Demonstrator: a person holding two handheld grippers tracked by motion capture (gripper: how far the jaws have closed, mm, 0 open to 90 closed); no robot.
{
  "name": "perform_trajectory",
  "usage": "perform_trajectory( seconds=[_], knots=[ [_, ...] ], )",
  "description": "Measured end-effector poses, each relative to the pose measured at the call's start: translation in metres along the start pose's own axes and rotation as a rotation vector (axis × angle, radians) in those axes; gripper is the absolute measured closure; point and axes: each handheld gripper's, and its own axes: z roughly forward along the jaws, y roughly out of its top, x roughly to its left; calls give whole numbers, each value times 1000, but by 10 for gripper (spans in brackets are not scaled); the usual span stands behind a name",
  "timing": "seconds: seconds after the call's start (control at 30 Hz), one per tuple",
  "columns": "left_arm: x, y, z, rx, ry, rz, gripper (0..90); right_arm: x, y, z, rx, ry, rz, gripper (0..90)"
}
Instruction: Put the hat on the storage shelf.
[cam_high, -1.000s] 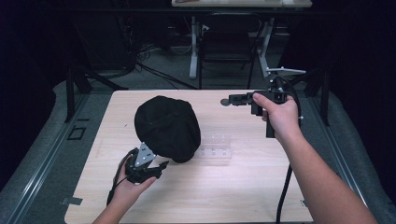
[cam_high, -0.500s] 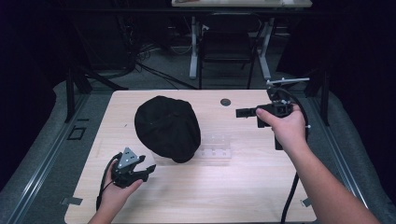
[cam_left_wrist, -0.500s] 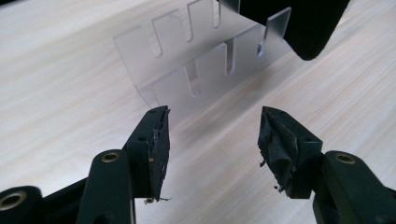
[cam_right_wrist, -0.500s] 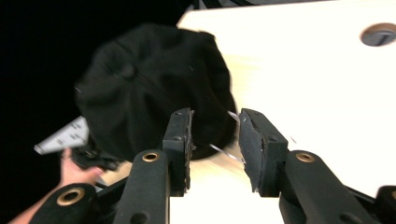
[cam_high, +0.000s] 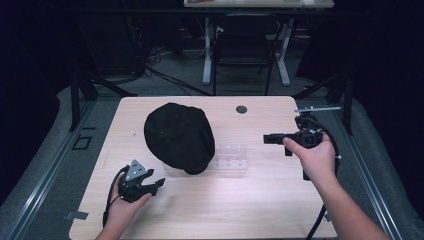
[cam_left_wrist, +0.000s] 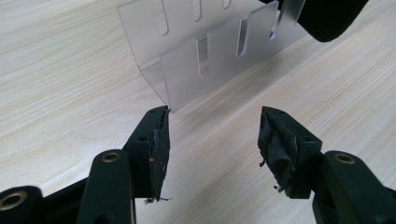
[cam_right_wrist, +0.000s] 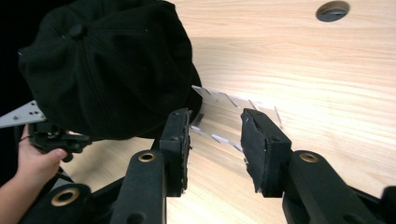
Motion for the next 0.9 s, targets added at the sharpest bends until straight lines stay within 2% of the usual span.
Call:
perform_trajectory(
  seconds=[0.07,0.13,0.17,0.2,0.27,0.43,0.6,0.63,0.67,0.73,0.77,0.8,0.83,0.87,0.9],
  knots=[
    [0,0,0,9,-3,3,440,-1,-6,-1,7,-3,-2,612],
    [0,-1,1,0,-10,-9,440,0,-13,-1,1,-36,-31,607],
    [0,-1,1,0,-13,-13,440,0,-16,-1,-7,-35,-42,606],
    [0,-2,1,2,-14,-14,442,0,-22,0,-4,-15,-35,605],
    [0,-2,1,6,-14,-12,442,0,-32,3,-9,-33,-58,604],
    [-1,-3,3,18,-5,-1,443,-4,-56,11,-17,-27,-59,600],
    [-1,-4,5,29,0,5,444,-12,-81,16,-81,-60,-52,592],
    [-1,-4,6,31,1,6,444,-14,-85,17,-86,-72,-59,590],
    [-1,-5,7,33,3,9,444,-17,-93,20,-98,-105,-66,581],
    [-1,-5,7,36,6,13,443,-20,-97,21,-107,-119,-70,573],
    [0,-7,9,33,13,11,437,-27,-108,27,-132,-158,-86,528],
    [0,-7,10,39,16,10,437,-27,-108,27,-132,-158,-86,528],
    [0,-9,13,38,25,10,423,-35,-117,36,-142,-197,-102,500],
    [1,-10,15,35,35,8,423,-35,-117,36,-142,-197,-102,500],
    [2,-11,18,52,36,12,415,-40,-122,42,-132,-224,-116,488]
  ],
)
